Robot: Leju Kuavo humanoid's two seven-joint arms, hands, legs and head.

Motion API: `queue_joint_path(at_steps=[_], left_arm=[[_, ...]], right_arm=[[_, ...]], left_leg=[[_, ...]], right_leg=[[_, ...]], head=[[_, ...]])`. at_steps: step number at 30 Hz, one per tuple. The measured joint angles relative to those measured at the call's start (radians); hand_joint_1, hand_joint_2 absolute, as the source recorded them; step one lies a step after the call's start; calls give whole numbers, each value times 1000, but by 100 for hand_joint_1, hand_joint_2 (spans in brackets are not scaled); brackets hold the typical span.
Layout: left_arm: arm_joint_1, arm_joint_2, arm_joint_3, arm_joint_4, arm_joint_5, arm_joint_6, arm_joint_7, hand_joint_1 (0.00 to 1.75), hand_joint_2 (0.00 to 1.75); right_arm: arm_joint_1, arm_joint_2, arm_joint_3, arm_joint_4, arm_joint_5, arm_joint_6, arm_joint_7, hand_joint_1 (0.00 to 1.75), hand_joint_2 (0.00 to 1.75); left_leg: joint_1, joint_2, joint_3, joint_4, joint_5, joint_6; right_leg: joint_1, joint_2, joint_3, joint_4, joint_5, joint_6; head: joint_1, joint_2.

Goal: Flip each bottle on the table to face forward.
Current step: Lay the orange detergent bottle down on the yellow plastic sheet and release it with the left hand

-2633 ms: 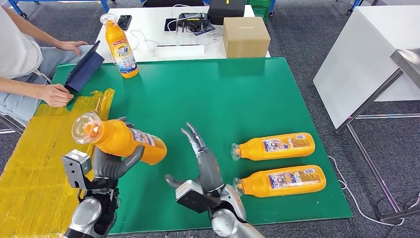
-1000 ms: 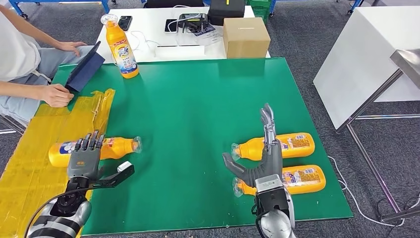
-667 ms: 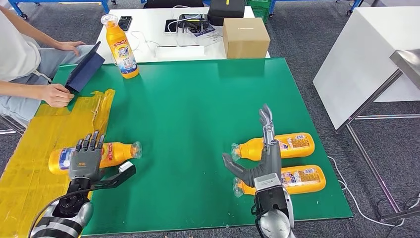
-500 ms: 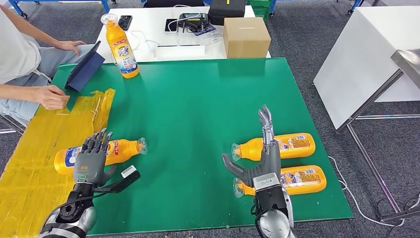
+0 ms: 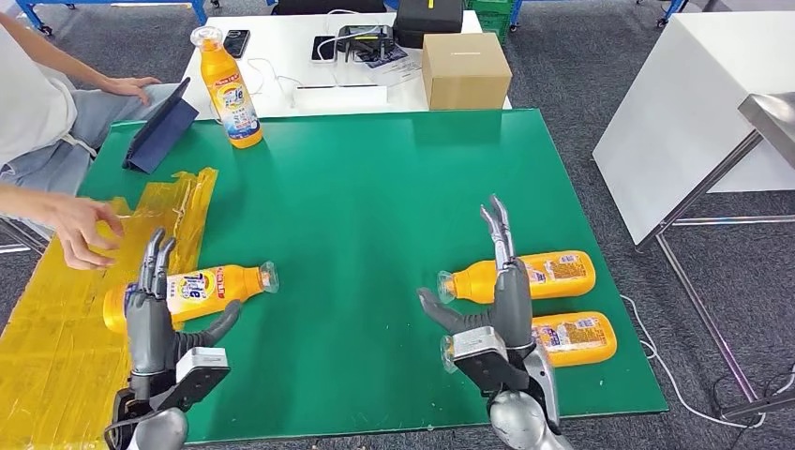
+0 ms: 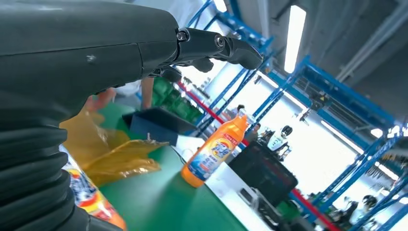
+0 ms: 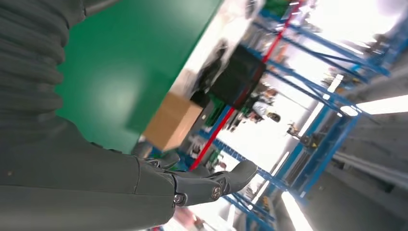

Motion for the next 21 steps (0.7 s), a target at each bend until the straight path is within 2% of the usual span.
queue_joint_path(at_steps=[4,6,12,21], left_arm=[[15,-20,1,-61,111,-136,10,0,175],[18,-30,1,-82,148,-198,17,0,175],[16,-54,-1,-110,183,-283,20,0,175],[2,-63,-24,-113,207,-308,17,0,175]], right_arm=[[-47,-58,6,26,261,47,149,0,175],[-72,-91,6,50,323,87,186,0,175],[-149,-186,-4,143,366,184,215,0,175],[-230,-303,-34,301,358,279,176,0,175]], left_leg=[[0,0,0,0,0,0],[0,-1,0,0,0,0],[-1,0,0,1,0,0],[-1,-1,0,1,0,0]], right_leg=[[0,0,0,0,0,0],[0,0,0,0,0,0],[-1,0,0,0,0,1],[-1,0,0,0,0,1]], head=[[0,0],[0,0],[0,0],[0,0]])
